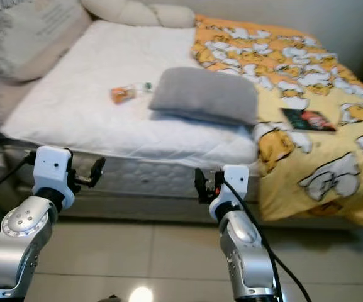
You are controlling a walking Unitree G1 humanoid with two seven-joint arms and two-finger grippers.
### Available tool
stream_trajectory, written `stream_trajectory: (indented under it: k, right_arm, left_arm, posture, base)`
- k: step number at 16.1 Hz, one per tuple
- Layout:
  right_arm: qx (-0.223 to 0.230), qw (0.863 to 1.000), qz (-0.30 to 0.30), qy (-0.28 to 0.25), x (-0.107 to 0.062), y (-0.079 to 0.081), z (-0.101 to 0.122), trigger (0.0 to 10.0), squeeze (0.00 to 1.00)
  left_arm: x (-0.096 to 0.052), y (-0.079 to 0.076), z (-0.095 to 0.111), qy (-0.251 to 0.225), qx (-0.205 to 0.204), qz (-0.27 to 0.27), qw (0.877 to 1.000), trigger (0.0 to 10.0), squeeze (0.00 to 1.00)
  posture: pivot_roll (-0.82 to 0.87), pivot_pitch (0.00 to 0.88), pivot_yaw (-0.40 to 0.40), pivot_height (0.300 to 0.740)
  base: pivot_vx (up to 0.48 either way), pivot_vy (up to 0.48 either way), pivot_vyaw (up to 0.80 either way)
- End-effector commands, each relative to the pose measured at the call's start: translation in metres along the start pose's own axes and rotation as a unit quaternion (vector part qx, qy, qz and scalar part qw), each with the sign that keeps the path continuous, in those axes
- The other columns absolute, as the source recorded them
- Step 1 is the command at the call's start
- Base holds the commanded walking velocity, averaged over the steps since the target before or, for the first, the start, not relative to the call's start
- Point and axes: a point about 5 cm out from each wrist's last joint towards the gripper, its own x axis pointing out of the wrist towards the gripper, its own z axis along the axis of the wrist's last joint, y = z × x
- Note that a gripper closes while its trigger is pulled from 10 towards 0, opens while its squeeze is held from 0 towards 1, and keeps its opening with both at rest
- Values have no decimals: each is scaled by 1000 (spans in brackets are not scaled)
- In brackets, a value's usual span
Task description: Clean up the room
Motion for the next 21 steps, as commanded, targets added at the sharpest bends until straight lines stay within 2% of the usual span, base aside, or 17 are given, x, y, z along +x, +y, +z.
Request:
stream_trajectory:
  k: [1,6,9,12,14,21]
  right_arm:
    - [-2,1000,-19,-4,-3,-11,2,10000,0]
    - [-1,1000,-18,-5,-3,-11,2,10000,0]
    - [1,1000,-17,-7,-3,-11,4,10000,0]
    - [6,1000,3,-11,-2,-7,7,10000,0]
    - [7,1000,5,-15,-1,-5,9,10000,0]
    - [3,1000,7,-19,2,-5,12,10000,0]
  left_arm:
    - [1,-8,4,-8,-1,-12,1000,10000,224]
    - [1,-7,4,-10,-3,-12,1000,10000,220]
    - [1,-6,10,-27,-21,-1,999,10000,180]
    - [3,-5,12,-33,-24,0,999,10000,184]
    - [3,-4,15,-45,-7,-1,999,10000,188]
    - [4,-4,16,-47,-3,-4,999,10000,184]
  posture:
    - [57,0,-38,740]
    - [59,0,-39,740]
    - [60,0,-42,740]
    - [63,0,-44,740]
    - [65,0,-44,740]
    - [69,0,-42,740]
  base:
    - [0,450,0]
    - [0,448,0]
    - [0,0,0]
    - [0,0,0]
    - [277,0,0]
    - [399,0,0]
